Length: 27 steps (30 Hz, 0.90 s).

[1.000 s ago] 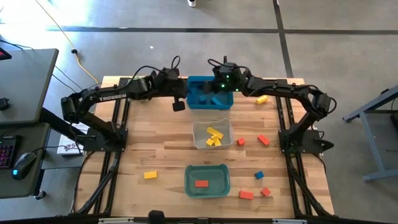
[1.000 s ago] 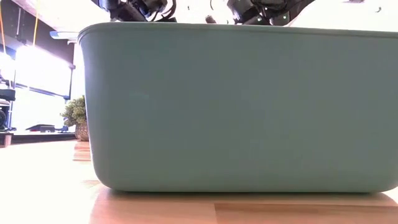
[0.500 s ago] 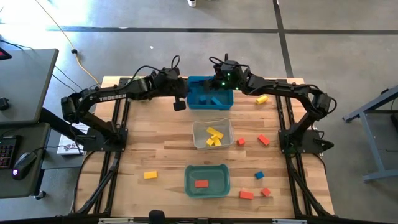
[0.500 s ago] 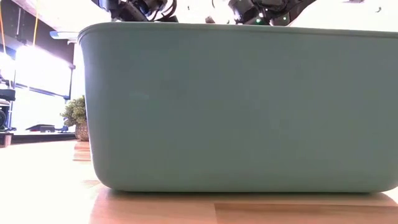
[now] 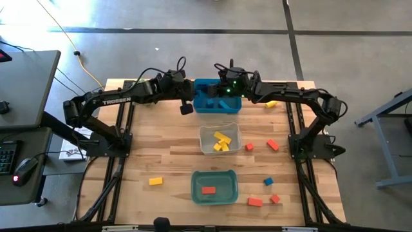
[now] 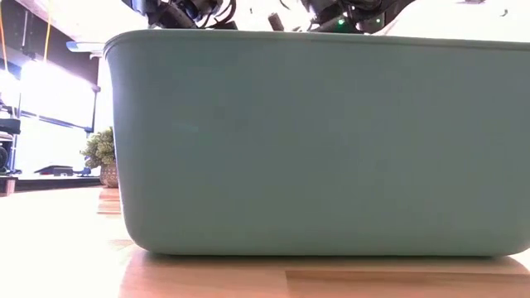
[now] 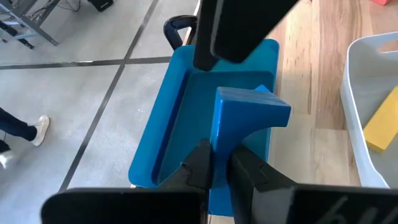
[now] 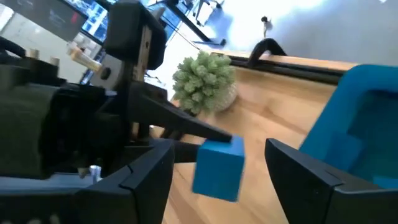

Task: Sort & place blocks by color
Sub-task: Put the blue block into the blue bin

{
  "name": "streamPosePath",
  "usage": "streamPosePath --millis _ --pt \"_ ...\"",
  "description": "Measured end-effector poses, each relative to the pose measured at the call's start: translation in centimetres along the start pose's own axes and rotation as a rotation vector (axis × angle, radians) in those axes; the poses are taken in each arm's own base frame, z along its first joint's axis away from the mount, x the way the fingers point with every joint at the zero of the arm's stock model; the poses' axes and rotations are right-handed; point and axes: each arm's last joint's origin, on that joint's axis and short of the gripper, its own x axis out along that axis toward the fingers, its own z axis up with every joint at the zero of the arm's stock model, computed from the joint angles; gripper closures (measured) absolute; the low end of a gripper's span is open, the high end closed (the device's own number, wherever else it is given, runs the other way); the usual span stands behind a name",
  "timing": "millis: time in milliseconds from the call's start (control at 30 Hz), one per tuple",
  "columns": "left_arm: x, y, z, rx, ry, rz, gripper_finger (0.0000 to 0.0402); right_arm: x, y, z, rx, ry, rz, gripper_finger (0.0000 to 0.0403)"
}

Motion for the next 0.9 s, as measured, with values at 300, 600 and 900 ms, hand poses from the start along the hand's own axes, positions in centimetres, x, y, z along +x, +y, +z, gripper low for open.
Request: streamPosePath --millis 300,600,900 --pt "0.0 0.0 0.0 -0.001 -0.003 0.0 0.0392 1.2 0.3 -1.9 0.029 0.025 -0.03 0.0162" --pt "0.0 0.0 0.1 -0.037 -0.004 0.0 0.0392 1.5 0.4 -2.1 0.065 -0.003 -0.04 0.0172" --pt "0.0 0.1 0.3 -0.064 -0.028 0.009 0.0392 1.6 0.4 -2.0 0.083 -0.02 -0.038 0.023"
